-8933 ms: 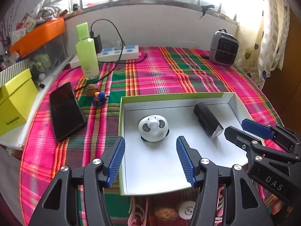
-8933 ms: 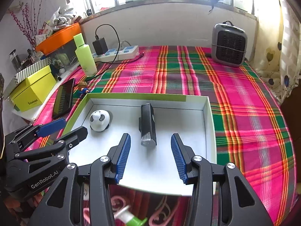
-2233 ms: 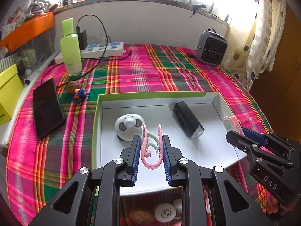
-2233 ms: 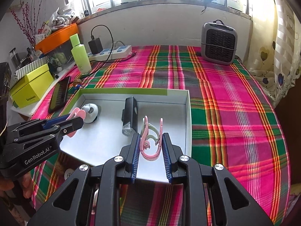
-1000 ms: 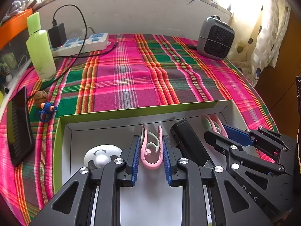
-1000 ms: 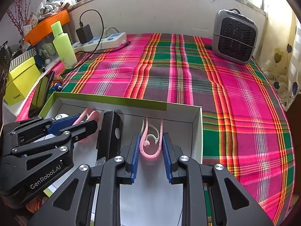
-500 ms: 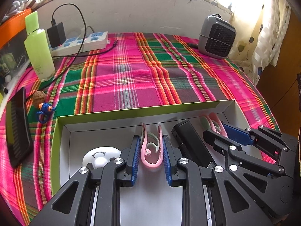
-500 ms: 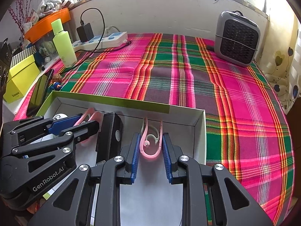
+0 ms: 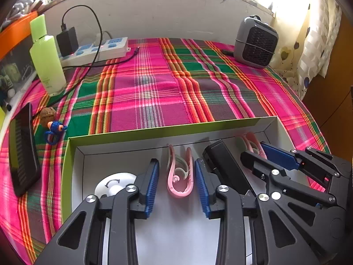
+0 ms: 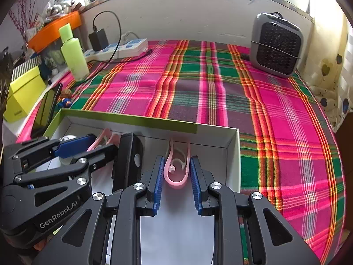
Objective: Organize objects
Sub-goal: 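Open both tools to stand the pink clips in the box, then withdraw both tools from the box toward the walnut and white gadgets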
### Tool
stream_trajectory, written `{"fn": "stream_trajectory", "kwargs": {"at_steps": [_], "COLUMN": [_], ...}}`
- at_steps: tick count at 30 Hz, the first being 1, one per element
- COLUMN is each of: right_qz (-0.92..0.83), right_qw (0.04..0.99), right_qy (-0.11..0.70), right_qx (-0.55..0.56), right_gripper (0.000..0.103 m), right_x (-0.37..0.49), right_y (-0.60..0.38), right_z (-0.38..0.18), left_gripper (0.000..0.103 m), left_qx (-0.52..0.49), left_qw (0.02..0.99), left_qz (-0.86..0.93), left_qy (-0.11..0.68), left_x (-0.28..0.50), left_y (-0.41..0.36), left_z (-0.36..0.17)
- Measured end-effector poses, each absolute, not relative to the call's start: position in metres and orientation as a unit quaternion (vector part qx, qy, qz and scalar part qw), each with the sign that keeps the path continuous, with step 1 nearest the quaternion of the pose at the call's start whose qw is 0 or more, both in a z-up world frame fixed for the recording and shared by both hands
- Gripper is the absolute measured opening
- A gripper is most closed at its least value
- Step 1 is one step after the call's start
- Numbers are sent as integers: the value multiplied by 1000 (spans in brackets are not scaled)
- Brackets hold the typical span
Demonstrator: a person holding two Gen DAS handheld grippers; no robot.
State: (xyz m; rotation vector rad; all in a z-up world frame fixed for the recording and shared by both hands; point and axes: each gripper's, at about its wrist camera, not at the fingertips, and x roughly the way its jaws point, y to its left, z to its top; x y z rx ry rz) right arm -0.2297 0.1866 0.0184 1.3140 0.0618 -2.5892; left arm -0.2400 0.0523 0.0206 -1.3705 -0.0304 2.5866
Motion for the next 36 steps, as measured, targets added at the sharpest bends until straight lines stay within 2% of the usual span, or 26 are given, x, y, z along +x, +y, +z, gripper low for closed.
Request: {"fn": "stream_trajectory", "kwargs": {"at_steps": [12,19,36], "right_qz": [-890,-893,-901], "right_qw": [113,112,107], "right_qy": [8,8,4], "right_qx": [442,437,419], "right_gripper": [27,32,33], "right_x": [-222,-216,-189], "right_y": [191,190,189], "right_z": [22,26,38], "left_gripper": [42,44,45], "left_qx": [-461,-461,-449], "left_qw": [100,96,96], "left_qz": [882,882,888], "left_qy": [-7,-8,-10], "left_x": [-231,-224,-196], "left_y": [51,49,47], "left_z": [24,28,41]}}
